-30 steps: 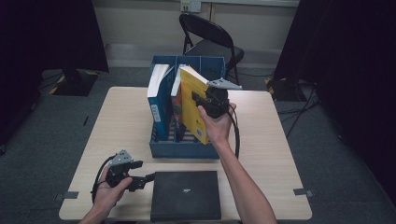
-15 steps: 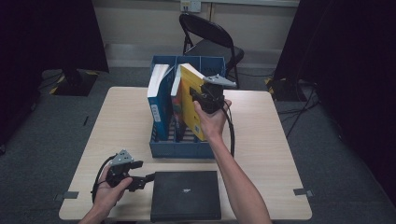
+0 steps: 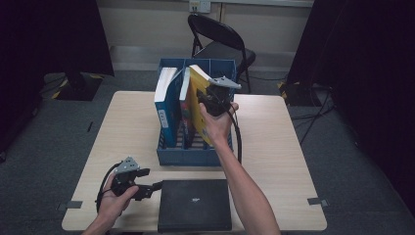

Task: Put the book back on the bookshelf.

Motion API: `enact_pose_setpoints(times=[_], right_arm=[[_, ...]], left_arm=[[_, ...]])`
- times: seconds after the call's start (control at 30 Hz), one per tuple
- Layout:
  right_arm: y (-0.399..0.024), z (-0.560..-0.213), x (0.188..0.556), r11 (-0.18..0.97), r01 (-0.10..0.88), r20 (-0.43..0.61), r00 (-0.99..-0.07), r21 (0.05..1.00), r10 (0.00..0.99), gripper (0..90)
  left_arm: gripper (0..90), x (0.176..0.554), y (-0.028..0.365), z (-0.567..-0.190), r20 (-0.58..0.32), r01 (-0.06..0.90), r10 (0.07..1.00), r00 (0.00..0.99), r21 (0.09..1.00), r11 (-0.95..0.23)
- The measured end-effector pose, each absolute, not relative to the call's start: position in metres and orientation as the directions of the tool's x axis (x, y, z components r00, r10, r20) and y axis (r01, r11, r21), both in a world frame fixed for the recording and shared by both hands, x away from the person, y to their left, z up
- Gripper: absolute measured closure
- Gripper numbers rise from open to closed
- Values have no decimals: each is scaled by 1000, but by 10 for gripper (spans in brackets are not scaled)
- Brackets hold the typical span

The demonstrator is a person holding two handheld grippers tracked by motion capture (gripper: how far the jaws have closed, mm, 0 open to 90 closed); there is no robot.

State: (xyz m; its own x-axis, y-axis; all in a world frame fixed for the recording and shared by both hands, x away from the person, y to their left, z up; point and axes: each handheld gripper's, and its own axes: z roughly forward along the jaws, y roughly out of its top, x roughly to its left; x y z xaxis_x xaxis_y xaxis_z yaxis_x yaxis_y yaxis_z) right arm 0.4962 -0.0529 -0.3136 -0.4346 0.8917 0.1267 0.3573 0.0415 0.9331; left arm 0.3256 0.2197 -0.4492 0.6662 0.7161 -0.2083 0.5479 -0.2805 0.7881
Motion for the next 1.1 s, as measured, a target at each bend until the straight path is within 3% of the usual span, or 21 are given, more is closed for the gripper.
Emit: enact_pose_setpoints(times=[1.1], right_arm=[[-38, -324, 519, 59, 357, 100, -411, 932, 906, 738]], left_arm=[[236, 326, 221, -449, -208, 546, 714, 668, 789, -282]])
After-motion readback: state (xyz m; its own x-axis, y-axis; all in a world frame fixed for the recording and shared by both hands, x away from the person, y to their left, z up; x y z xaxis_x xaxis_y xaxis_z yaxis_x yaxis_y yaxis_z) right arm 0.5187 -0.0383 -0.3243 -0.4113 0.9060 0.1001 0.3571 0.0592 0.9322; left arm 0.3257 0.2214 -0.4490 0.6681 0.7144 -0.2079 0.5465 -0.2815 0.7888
